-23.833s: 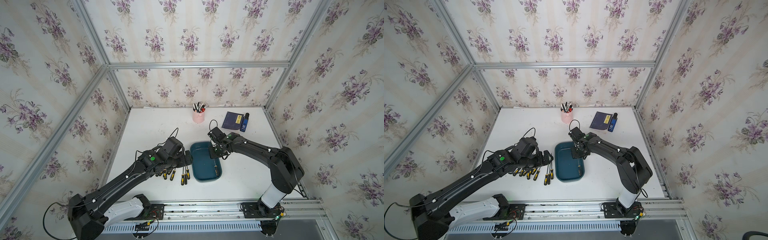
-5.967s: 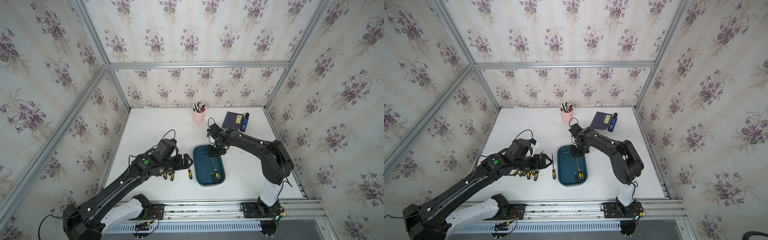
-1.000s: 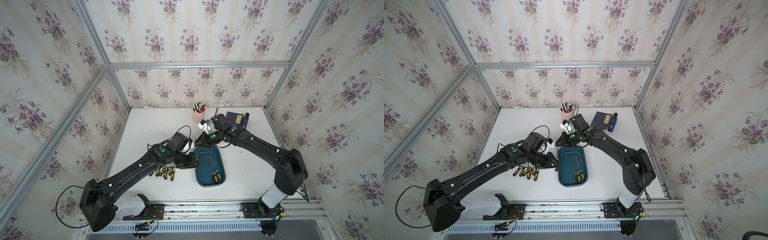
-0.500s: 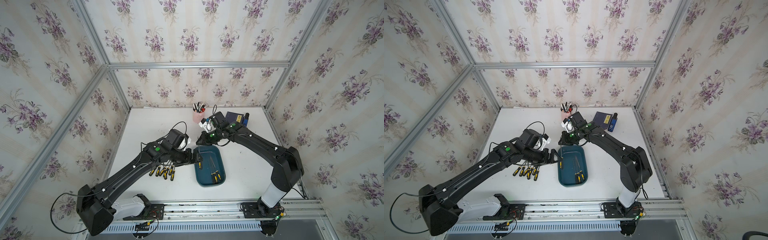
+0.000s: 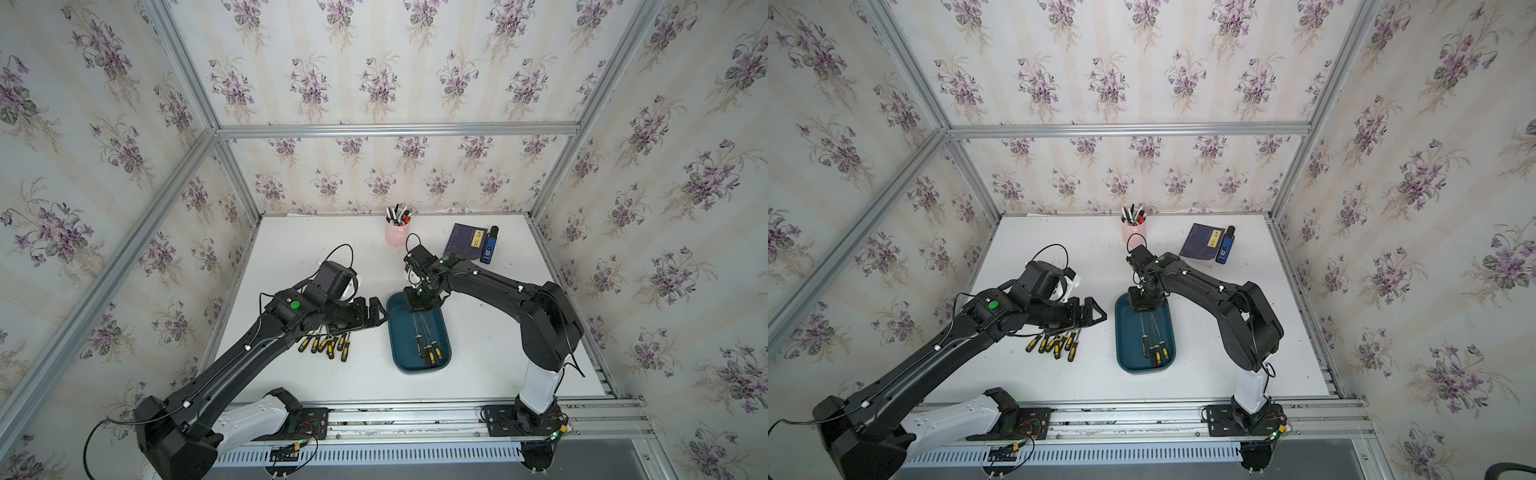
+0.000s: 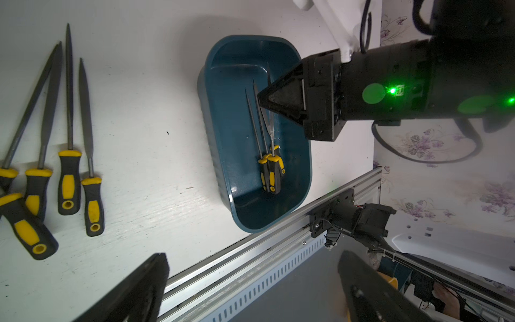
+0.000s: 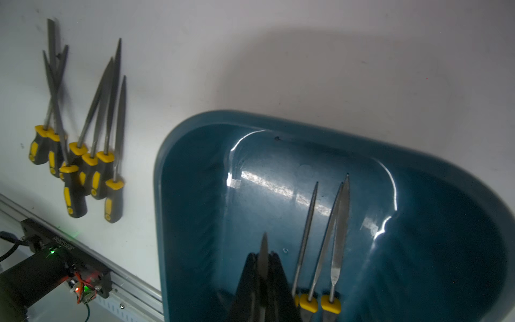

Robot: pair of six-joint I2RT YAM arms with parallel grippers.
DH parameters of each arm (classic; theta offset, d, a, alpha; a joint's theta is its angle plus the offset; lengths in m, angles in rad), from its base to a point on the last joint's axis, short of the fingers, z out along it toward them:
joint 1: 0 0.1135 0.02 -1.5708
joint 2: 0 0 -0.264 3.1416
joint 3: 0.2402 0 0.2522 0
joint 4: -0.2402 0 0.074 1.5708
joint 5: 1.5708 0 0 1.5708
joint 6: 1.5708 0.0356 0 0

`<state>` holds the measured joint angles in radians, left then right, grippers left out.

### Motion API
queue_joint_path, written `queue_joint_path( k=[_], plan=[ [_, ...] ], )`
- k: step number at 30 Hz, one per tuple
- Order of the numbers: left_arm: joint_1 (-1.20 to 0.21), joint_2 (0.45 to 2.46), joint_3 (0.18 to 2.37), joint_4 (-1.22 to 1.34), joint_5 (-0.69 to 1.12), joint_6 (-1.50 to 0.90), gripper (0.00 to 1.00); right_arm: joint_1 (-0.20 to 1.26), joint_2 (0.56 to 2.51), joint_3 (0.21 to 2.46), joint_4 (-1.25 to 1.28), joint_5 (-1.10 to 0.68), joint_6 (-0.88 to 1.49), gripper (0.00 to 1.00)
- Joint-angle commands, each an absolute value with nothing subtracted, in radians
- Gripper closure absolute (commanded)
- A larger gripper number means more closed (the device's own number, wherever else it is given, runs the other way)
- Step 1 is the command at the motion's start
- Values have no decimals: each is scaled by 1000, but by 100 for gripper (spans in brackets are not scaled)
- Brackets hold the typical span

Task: Put the file tool into the storage box
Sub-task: Place the file tool in the storage box.

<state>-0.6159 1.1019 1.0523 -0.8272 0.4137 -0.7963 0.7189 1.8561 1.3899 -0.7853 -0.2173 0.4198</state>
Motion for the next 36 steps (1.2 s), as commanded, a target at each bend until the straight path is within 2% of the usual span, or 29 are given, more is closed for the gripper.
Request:
queue_joint_path(
  k=[1,28,36],
  plan=[
    [-615,1097,1039,-821,397,-805,0,722,1861,1365,-761,-199,434,100],
    [-594,1080,945,-807,384,-807,0,747,1933,1276,-672,-202,471,100],
    [-582,1071,913,-807,377,-814,0,747,1919,1285,-685,-184,469,77]
  ],
)
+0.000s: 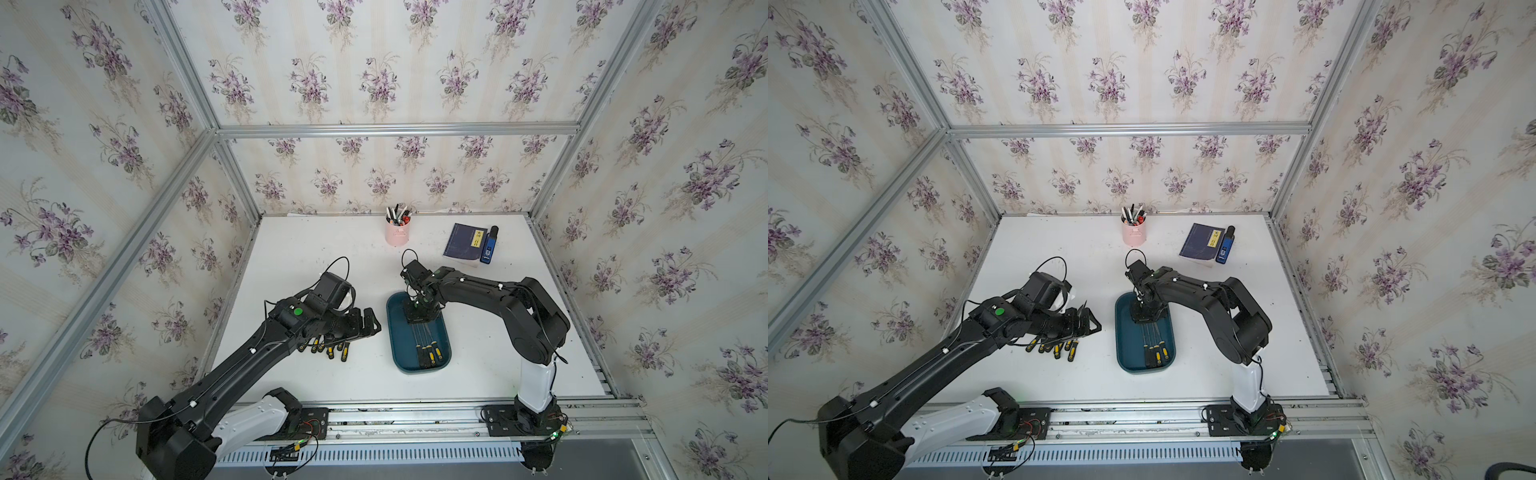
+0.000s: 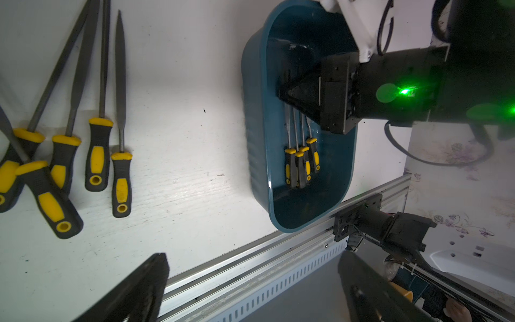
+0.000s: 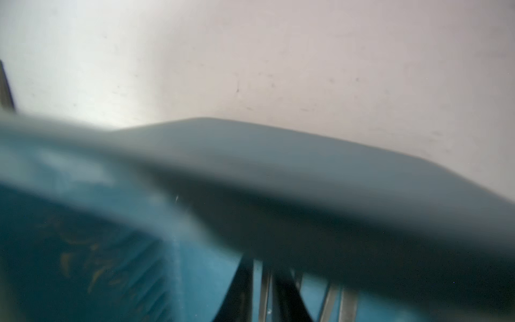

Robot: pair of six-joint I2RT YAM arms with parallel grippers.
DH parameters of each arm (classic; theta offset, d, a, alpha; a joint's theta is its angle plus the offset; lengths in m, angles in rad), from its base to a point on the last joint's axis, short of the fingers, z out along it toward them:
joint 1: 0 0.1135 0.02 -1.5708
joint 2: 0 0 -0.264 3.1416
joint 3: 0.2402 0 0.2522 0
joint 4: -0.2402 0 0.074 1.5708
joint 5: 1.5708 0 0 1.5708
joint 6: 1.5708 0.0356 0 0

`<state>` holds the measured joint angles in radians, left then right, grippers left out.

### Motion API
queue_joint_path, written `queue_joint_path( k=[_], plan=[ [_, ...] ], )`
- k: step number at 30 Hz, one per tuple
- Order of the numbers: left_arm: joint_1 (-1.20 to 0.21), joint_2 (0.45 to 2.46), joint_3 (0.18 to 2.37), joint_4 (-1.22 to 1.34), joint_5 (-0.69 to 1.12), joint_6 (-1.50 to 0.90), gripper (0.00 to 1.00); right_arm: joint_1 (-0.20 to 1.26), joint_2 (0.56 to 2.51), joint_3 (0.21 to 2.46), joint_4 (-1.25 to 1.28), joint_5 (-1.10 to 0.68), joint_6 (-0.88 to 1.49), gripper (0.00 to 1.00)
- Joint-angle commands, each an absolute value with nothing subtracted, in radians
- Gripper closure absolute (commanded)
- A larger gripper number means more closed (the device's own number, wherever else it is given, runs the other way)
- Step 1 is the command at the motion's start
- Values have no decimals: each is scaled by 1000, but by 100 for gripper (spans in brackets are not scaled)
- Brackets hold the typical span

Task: Put the file tool into the storage box
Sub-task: Place the file tool in the storage box, then pick up the file tool from the center of the board.

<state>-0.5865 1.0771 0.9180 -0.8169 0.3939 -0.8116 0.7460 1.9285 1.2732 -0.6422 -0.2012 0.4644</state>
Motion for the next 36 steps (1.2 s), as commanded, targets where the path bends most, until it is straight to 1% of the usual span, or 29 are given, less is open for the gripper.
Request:
queue_joint_path(
  k=[1,6,8,12,19,25,30,36],
  plan=[
    [-581,1069,909,-809,374,-817,0,747,1915,1292,-691,-179,468,75],
    [-575,1072,893,-859,312,-850,0,746,1874,1359,-755,-149,461,60],
    [-575,1094,888,-890,293,-871,0,741,1843,1388,-781,-134,461,57],
    [-585,1164,874,-957,228,-902,1,731,1781,1454,-829,-110,461,57],
    [-632,1317,894,-969,113,-898,9,728,1744,1513,-837,-116,446,58],
    [-692,1463,911,-931,77,-910,16,727,1746,1497,-824,-142,457,60],
    [-709,1541,913,-926,55,-926,28,727,1741,1477,-822,-140,453,62],
    [-711,1584,927,-923,14,-924,32,728,1731,1445,-805,-140,453,63]
  ],
)
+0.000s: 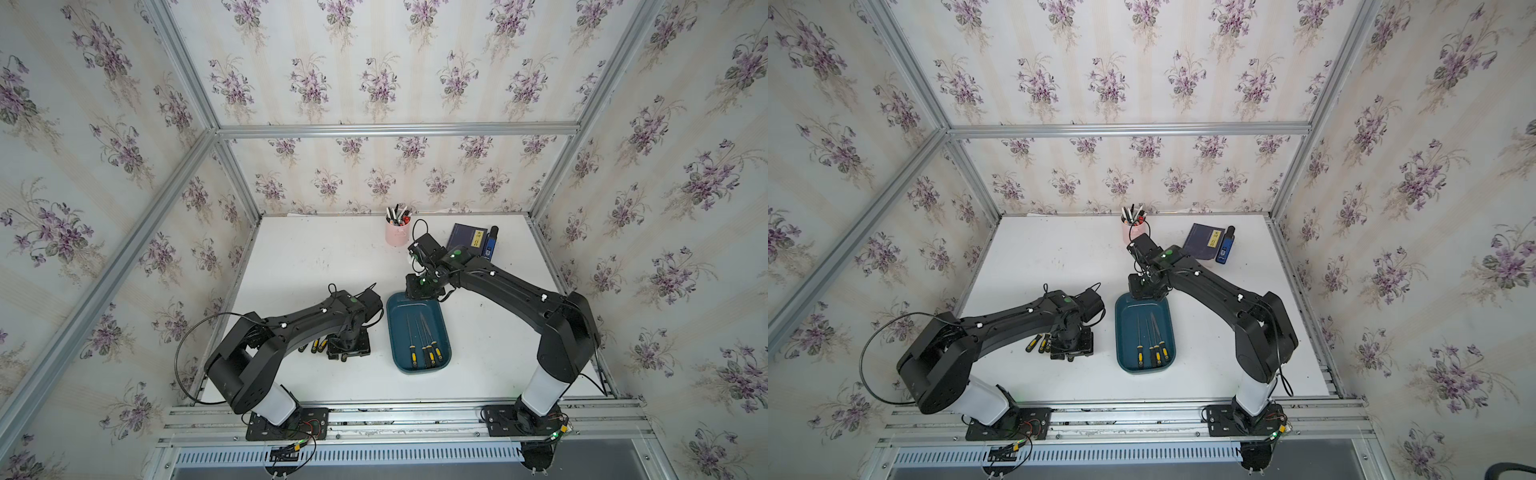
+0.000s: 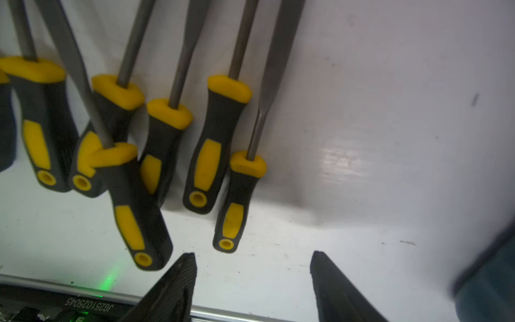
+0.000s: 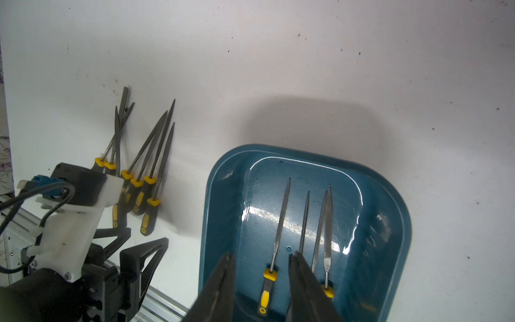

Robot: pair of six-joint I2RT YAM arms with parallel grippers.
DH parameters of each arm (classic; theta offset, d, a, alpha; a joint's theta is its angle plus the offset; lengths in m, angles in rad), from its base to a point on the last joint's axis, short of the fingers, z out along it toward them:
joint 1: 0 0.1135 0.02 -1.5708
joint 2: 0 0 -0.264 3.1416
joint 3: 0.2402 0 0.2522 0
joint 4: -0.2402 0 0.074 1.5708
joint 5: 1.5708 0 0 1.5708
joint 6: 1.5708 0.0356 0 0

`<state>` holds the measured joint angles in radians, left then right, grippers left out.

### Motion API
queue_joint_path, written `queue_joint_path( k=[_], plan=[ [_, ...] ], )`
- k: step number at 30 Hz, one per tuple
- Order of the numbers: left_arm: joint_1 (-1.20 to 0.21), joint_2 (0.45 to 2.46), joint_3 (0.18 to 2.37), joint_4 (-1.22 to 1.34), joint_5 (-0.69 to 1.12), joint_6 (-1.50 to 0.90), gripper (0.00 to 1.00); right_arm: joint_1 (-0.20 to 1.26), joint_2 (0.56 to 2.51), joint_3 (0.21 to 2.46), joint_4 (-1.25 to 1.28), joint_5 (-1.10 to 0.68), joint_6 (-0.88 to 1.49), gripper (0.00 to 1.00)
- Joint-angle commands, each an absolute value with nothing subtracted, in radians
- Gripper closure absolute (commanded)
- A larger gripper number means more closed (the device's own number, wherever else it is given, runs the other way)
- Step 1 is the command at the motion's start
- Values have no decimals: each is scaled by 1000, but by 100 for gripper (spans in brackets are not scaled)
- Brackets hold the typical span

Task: Put the file tool into the storage box
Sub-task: Pick up the file tool from the center of the board.

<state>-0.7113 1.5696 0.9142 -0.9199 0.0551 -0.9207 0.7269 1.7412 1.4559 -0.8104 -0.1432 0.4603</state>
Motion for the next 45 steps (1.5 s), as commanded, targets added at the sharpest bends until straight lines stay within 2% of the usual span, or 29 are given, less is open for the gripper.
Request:
queue_joint_path(
  k=[1,6,9,10,13,16,21,24,30,35,40,45],
  plan=[
    [-712,1598,932,-923,12,-920,33,727,1731,1441,-804,-140,453,63],
    [-712,1641,924,-895,0,-913,36,728,1733,1428,-799,-141,448,64],
    [-712,1671,932,-877,3,-891,46,727,1738,1422,-795,-148,442,64],
    [-714,1683,937,-873,7,-880,53,727,1740,1423,-794,-150,442,64],
    [-728,1700,945,-843,22,-843,62,727,1747,1417,-786,-160,446,64],
    [-739,1710,959,-853,22,-828,77,727,1750,1412,-775,-178,451,65],
    [-746,1684,958,-860,35,-810,87,727,1755,1412,-772,-179,449,65],
    [-750,1643,979,-903,37,-798,89,725,1756,1415,-771,-177,446,65],
    [-751,1464,1052,-997,44,-767,88,658,1722,1409,-695,-301,504,62],
    [-750,1322,1116,-961,188,-709,85,562,1661,1392,-565,-475,580,59],
    [-751,1254,1128,-845,330,-711,85,554,1622,1349,-381,-667,650,57],
    [-750,1253,1119,-808,384,-714,85,598,1614,1330,-343,-673,669,57]
  ],
)
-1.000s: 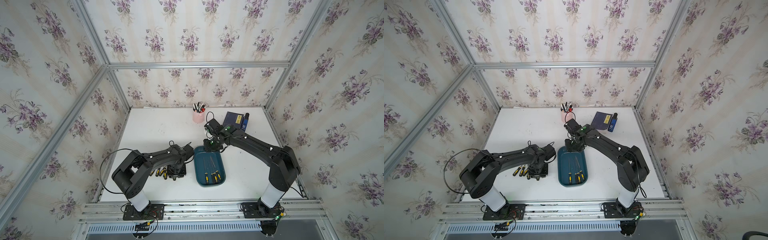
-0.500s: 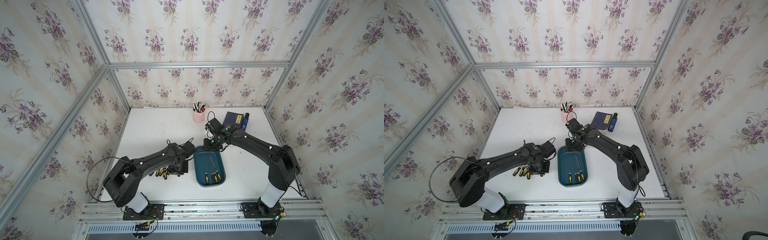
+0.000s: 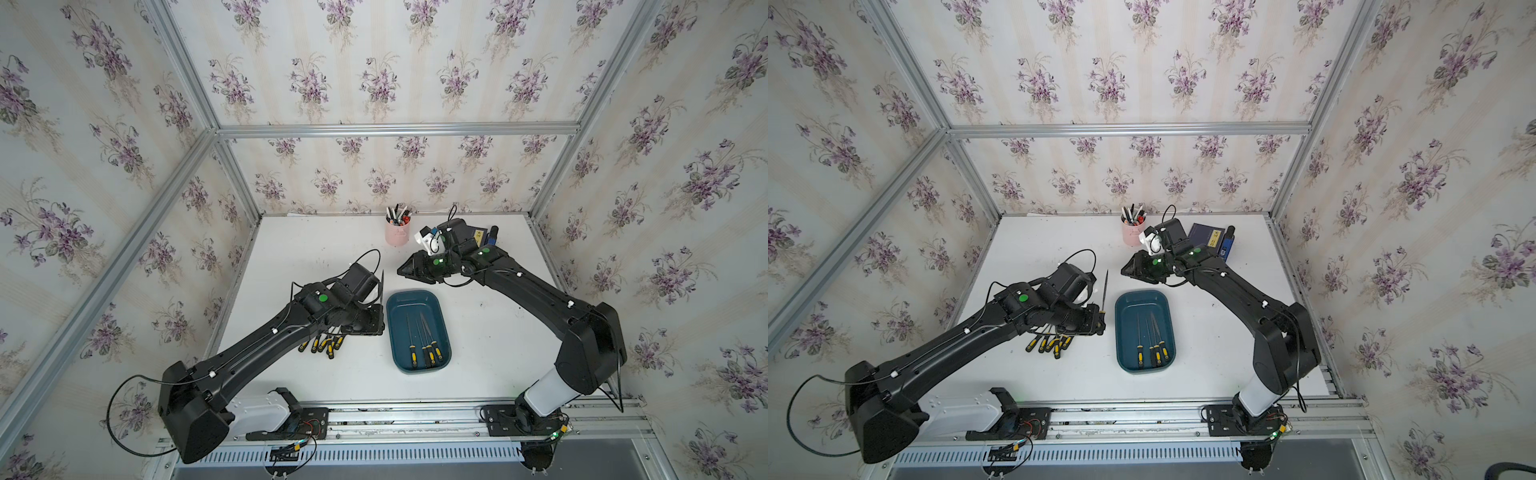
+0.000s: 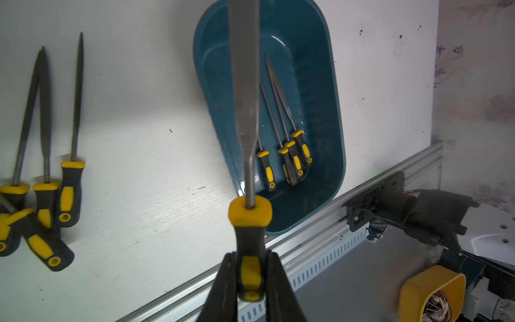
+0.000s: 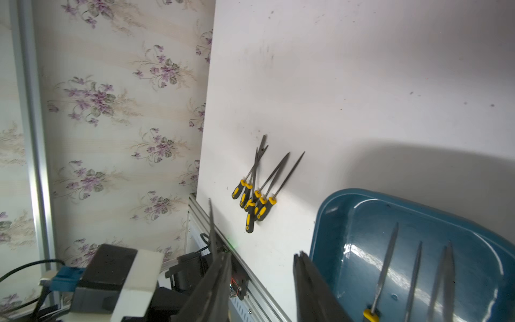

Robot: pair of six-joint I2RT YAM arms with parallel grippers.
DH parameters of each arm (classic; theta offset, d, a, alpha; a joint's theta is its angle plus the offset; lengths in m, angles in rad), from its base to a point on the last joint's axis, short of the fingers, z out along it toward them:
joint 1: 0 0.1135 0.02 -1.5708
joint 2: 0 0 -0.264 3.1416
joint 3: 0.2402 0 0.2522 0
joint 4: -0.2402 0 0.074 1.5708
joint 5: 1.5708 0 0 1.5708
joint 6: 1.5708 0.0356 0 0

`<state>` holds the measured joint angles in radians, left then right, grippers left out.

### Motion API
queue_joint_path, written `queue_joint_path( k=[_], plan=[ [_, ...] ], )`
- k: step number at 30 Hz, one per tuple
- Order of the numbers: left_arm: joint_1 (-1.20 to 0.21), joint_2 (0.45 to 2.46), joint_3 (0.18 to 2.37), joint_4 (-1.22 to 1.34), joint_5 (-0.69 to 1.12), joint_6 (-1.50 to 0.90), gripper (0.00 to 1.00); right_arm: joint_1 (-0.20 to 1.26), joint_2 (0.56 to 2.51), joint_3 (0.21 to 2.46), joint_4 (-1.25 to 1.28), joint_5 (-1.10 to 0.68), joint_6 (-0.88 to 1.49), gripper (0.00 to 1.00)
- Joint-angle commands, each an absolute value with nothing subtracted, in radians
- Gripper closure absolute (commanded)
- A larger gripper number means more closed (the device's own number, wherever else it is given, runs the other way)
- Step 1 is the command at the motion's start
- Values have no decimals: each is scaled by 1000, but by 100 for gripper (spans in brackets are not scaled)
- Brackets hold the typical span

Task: Put the file tool into the storage box
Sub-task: Pick up the file tool from the center of the board, then place the file tool in the storage box.

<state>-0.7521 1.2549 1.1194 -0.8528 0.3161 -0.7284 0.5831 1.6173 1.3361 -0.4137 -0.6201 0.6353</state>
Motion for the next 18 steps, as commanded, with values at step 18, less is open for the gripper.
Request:
queue_joint_path(
  k=[18],
  plan=[
    [-753,1259,1107,-778,413,-721,86,679,1655,1333,-406,-607,645,63]
  ],
)
